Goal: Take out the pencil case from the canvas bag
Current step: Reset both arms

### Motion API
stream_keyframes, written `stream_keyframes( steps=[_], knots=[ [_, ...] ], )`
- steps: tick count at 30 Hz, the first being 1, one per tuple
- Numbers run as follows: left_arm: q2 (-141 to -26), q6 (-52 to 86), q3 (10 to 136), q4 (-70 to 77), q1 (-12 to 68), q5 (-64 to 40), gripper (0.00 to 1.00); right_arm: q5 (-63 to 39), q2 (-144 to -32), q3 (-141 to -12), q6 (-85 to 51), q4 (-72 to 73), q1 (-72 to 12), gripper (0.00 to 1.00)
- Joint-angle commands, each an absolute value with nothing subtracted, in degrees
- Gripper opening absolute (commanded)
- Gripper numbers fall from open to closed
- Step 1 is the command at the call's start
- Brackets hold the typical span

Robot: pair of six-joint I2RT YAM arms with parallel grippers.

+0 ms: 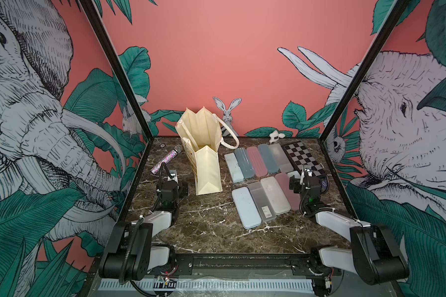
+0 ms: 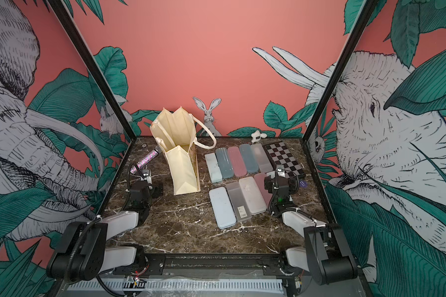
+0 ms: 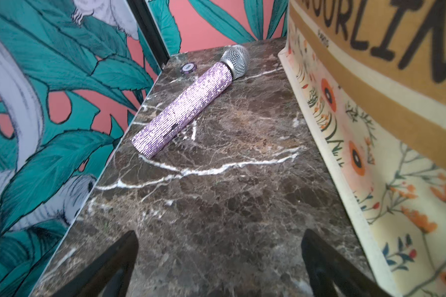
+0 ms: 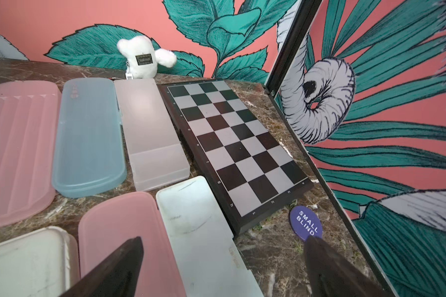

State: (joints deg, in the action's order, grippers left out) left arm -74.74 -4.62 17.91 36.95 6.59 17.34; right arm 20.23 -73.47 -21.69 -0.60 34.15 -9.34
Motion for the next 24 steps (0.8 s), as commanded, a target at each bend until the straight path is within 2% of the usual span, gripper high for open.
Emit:
stream_keyframes(
  steps=[1,5,9,14,16,18,20,24],
  knots=[
    [-76.1,-8.2,19.3,44.2,6.3,15.0,1.00,16.0,-76.4,-20.3,0.2,42.1,-8.3,0.99],
    [-78.6,-7.9,20.5,45.4,6.3,13.5,1.00,13.2,-79.7,-19.3,3.6,50.7,-6.6,0.99],
    [-85.5,-7.9,19.4,55.0,6.3,11.9,1.00,9.4,-83.2,-18.0,0.2,55.6,-2.8,0.99],
    [-89.9,-7.8,21.5,55.9,5.9,11.7,1.00,6.7,-89.9,-16.4,-0.4,65.5,-1.8,0.99],
    [-88.6,-6.4,22.7,50.8,5.2,11.6,1.00,5.4,-88.0,-17.8,0.2,59.5,-1.7,0.99],
    [-89.6,-5.6,22.9,52.6,4.1,10.7,1.00,5.1,-89.0,-19.4,0.1,58.4,-1.7,0.99],
    [-88.8,-5.3,23.1,50.3,4.0,10.5,1.00,7.7,-88.2,-22.2,-0.8,51.5,-1.7,0.99],
    [-88.8,-5.5,22.8,51.1,4.0,10.6,1.00,7.7,-88.4,-22.4,-0.6,51.6,-1.7,0.99]
  ],
)
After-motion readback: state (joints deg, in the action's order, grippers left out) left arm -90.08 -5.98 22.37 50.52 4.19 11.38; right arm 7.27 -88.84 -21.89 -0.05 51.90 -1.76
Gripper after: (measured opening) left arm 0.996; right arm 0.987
